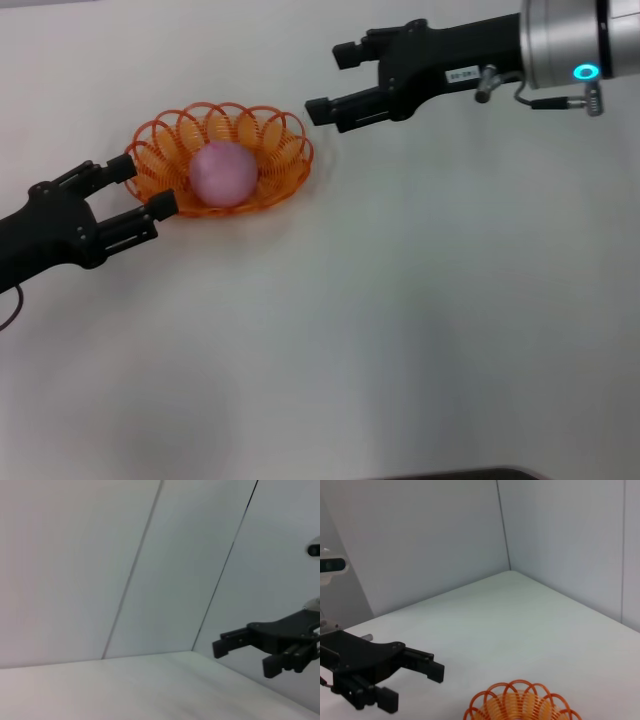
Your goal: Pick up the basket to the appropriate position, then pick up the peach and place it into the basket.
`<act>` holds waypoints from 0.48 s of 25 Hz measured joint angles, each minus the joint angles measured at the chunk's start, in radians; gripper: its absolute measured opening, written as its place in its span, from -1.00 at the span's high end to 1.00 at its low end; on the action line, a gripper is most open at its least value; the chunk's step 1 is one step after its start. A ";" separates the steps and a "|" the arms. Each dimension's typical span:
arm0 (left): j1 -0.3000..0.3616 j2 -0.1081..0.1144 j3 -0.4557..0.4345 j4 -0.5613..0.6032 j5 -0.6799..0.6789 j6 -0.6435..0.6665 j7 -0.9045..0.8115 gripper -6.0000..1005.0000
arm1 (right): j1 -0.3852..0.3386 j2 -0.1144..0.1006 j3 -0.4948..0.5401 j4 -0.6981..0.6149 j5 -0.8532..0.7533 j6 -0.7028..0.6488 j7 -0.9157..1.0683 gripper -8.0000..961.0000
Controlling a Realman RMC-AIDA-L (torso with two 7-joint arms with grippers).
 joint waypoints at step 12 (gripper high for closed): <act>0.017 0.014 -0.086 0.010 0.003 0.034 -0.008 -0.68 | -0.058 0.005 0.121 -0.001 0.002 -0.039 -0.038 -0.95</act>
